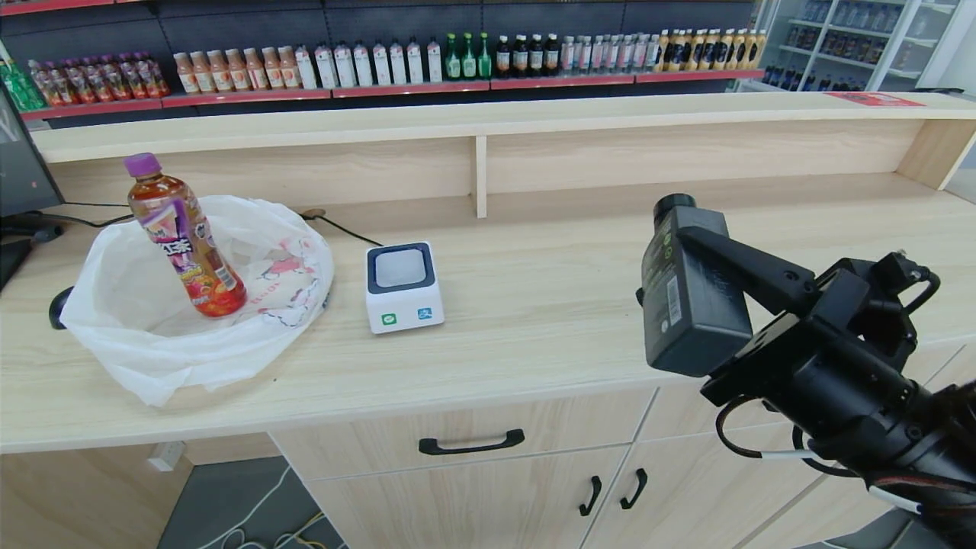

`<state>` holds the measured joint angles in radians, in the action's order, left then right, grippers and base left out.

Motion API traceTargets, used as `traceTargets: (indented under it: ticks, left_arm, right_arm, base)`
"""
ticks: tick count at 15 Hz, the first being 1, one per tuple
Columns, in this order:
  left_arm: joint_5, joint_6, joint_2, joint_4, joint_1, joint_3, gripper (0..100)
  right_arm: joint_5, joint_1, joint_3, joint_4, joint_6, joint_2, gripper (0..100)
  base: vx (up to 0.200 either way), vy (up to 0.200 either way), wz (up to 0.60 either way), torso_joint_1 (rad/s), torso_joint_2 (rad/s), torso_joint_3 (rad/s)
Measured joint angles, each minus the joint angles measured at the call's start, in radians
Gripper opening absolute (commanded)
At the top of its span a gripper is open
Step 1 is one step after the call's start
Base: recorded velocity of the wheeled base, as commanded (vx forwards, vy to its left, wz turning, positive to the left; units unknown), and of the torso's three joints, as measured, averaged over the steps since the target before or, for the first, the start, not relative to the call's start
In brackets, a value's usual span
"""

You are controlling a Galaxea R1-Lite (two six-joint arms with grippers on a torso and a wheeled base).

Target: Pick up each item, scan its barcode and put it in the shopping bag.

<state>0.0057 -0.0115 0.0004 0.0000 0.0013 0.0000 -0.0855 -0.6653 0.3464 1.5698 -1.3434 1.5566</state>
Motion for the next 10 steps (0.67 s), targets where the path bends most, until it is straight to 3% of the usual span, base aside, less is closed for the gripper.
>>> traceTargets:
  ticks: [10]
  left_arm:
    - [0.000,0.000,0.000,0.000,0.000,0.000,100]
  right_arm:
    - [-0.001,-0.072,-0.031,0.000,-0.307,-0.016,0]
  base:
    - [0.000,0.000,0.00,0.000,0.00,0.000]
